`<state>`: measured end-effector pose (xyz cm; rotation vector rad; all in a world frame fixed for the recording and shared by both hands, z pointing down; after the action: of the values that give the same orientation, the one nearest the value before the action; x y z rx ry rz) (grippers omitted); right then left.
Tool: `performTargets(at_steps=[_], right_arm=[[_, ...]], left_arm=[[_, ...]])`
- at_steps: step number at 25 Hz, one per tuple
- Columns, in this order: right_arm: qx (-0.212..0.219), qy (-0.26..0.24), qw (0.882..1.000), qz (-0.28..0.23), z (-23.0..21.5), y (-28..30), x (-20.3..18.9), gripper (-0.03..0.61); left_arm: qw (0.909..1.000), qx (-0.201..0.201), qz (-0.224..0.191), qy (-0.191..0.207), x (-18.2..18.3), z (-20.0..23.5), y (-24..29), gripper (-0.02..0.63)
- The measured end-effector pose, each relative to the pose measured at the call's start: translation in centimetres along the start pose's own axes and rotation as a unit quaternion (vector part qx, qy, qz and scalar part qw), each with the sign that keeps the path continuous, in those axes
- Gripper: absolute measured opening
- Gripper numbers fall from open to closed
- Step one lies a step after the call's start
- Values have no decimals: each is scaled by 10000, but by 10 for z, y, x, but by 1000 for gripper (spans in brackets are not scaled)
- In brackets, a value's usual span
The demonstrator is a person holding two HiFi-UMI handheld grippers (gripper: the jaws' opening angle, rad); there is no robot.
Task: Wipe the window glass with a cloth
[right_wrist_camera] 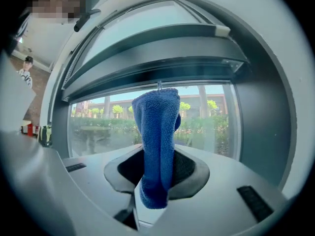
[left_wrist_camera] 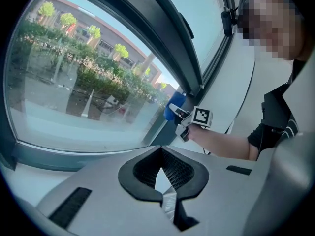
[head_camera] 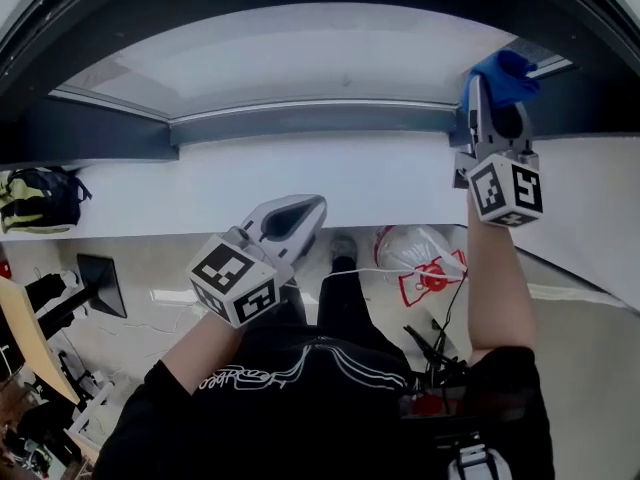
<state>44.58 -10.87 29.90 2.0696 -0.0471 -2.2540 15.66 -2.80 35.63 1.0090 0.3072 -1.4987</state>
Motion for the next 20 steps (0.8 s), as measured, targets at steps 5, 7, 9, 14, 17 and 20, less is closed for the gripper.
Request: performTargets(at_steps=[5, 7, 9, 14, 17, 20], right_arm=[[571, 234, 9977, -269, 92, 4, 8, 94], [805, 318, 9955, -380, 131, 6, 14, 94], [1152, 385, 9916, -439, 174, 12, 20, 94], [2034, 324, 9777, -420, 295, 34, 23, 94], [2552, 380, 9655, -352, 363, 44, 18, 94], [3027, 333, 9522, -257, 433, 59, 4, 94]], left_arm=[[9997, 150, -162, -55, -2, 28, -37, 5], [9993, 243, -254, -82, -2, 41, -58, 5], [9984, 424, -359, -142, -2, 55, -82, 5], [9942, 814, -591, -371, -5, 104, -147, 5], [9914, 981, -727, -474, -10, 130, -179, 5], [9879, 1162, -835, -605, -21, 164, -215, 5]])
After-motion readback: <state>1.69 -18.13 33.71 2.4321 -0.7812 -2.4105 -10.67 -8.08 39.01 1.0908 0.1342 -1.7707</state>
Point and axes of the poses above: the fingertips, and each gripper's own axes: y forward along the fingers, z to its left, x out of its top, the point moved 3 cm from there along -y, backward along the fingers, and after that the axes turned 3 degrees about -y, right-handed, at the moved point
